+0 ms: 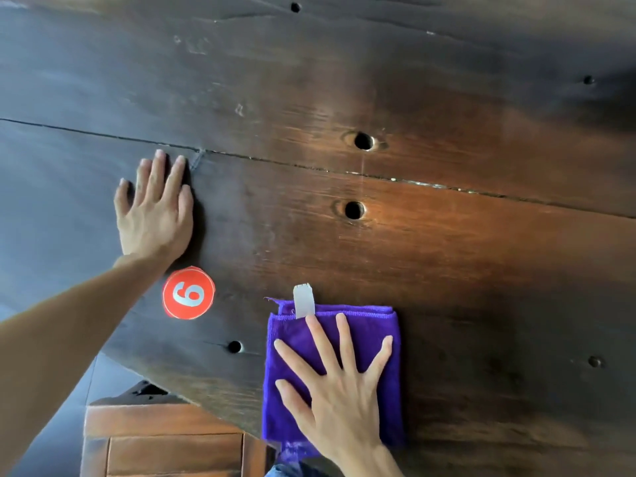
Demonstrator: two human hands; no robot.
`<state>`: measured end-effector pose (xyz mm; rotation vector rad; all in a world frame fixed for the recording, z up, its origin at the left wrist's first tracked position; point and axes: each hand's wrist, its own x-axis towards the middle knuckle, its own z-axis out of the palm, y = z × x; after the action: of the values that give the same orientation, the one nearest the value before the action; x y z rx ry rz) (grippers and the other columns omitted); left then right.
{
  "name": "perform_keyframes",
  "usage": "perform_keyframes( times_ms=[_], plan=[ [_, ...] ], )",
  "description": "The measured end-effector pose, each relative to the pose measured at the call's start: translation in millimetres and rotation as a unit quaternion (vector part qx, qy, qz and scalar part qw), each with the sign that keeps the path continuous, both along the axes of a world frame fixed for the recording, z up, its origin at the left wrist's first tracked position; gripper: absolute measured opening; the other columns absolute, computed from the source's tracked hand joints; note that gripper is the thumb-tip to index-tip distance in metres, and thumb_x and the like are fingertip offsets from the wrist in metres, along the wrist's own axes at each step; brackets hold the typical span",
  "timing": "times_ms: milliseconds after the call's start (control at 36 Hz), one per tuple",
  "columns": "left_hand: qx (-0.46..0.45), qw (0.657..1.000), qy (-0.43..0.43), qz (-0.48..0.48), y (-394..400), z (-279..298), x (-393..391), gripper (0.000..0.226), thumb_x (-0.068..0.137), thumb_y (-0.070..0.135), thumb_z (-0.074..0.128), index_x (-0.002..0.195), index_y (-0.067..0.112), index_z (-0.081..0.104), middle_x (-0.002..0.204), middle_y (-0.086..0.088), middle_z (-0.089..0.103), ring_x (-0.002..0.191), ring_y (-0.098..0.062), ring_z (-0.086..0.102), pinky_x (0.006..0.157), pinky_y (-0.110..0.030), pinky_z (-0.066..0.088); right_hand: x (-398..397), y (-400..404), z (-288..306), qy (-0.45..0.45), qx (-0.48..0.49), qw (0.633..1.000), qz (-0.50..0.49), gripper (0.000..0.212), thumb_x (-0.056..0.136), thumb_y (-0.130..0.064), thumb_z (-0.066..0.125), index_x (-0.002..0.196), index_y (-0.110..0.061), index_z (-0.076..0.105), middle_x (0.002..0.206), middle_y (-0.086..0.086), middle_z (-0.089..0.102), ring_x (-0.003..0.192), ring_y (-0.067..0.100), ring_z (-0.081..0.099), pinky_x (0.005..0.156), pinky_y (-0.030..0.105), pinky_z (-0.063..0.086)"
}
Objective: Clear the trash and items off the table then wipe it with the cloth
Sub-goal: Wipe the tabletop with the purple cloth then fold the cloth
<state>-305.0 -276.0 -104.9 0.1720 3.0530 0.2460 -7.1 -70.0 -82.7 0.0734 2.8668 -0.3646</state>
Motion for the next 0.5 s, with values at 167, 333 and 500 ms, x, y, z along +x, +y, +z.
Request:
perform_keyframes(
  times_ms=[167, 333, 500],
  plan=[
    [-0.004, 1.0, -0.004, 0.002, -0.9, 0.2, -1.5, 0.054, 0.108, 0.042, 0.018, 0.161, 0.034, 0.024, 0.172, 0.003, 0.017, 0.158, -0.016, 0.01, 0.125, -0.045, 0.007, -84.6, 12.2, -3.8, -0.006, 0.007, 1.0, 0.014, 0.054, 0.098, -0.071, 0.032, 0.151, -0.06, 0.025, 0.17, -0.008, 0.017, 0.157, 0.033, 0.01, 0.102, 0.088, 0.006],
    [-0.006, 1.0, -0.014, 0.003, -1.3, 3.0, -3.2, 0.054, 0.108, 0.04, 0.021, 0.161, 0.033, 0.027, 0.171, 0.001, 0.021, 0.158, -0.018, 0.013, 0.124, -0.047, 0.011, -170.9, 31.8, -10.1, 0.025, 0.031, 0.999, 0.026, 0.052, 0.101, -0.068, 0.023, 0.152, -0.058, 0.024, 0.17, -0.007, 0.017, 0.157, 0.031, 0.009, 0.106, 0.084, 0.004],
    [-0.012, 0.999, -0.035, 0.011, -1.3, 8.2, -4.3, 0.056, 0.106, 0.041, 0.023, 0.161, 0.033, 0.03, 0.172, 0.003, 0.021, 0.159, -0.017, 0.015, 0.124, -0.046, 0.012, -262.2, 57.5, -16.0, 0.045, 0.055, 0.997, -0.005, 0.052, 0.1, -0.069, 0.026, 0.152, -0.059, 0.024, 0.169, -0.009, 0.018, 0.157, 0.029, 0.011, 0.108, 0.082, 0.004]
  ],
)
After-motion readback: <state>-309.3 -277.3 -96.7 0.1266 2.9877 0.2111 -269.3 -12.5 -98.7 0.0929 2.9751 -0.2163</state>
